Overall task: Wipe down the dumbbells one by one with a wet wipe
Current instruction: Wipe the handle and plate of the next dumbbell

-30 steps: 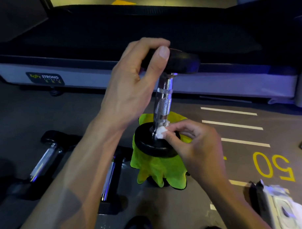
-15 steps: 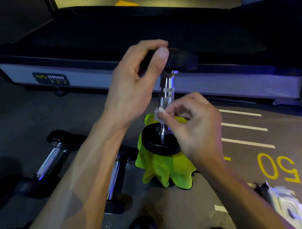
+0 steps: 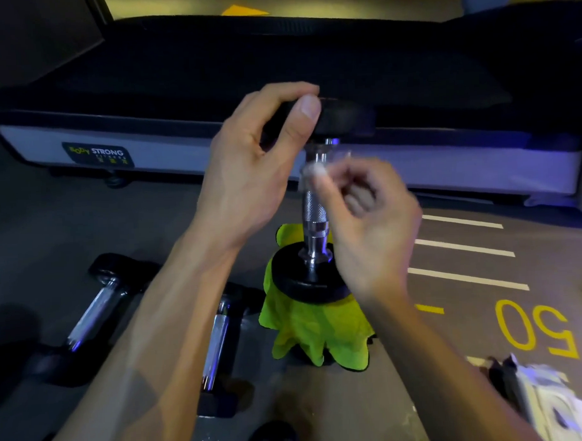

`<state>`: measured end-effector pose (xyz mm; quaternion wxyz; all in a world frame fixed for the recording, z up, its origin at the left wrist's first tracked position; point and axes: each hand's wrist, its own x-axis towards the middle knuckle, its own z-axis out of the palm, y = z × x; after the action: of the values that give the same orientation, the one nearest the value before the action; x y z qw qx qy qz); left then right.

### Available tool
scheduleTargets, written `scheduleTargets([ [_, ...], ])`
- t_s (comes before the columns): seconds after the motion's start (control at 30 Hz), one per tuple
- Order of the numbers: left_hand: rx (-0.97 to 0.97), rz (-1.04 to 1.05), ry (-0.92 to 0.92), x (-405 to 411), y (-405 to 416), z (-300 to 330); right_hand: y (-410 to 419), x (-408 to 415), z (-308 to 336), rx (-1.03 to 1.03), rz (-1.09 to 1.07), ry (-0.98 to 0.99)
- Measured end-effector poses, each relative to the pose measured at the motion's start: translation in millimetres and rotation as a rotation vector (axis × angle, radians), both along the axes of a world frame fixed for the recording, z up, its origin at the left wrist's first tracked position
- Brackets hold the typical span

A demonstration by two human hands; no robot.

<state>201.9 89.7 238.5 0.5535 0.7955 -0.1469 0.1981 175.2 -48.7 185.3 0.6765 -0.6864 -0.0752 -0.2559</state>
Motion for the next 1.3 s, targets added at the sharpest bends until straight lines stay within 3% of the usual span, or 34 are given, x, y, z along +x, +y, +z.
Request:
scheduleTargets([
  [0.1,-0.022,0.019,-0.004,2,5,-2,-3,-19,-11,0.033,0.096,0.087],
  [0.23,0.016,-0.001,-0.006,-1,0,0,-1,8,13,0.116,0.050,0.067],
  [0.4,0.003,0.041,-0.025,-6,-1,-2,5,1,7,0.151,0.142,0.104],
  [0.57,0.050,0.079,0.031,-9,1,5,0,3,19,0.052,0.134,0.164],
  [0.9,0.326,0.005,0.197,-37,9,47,-16,-27,20,-0.090,0.136,0.344],
  [1.3,0.292,0.033,0.190,-41,18,45,-10,-26,17,-0.233,0.094,0.409],
])
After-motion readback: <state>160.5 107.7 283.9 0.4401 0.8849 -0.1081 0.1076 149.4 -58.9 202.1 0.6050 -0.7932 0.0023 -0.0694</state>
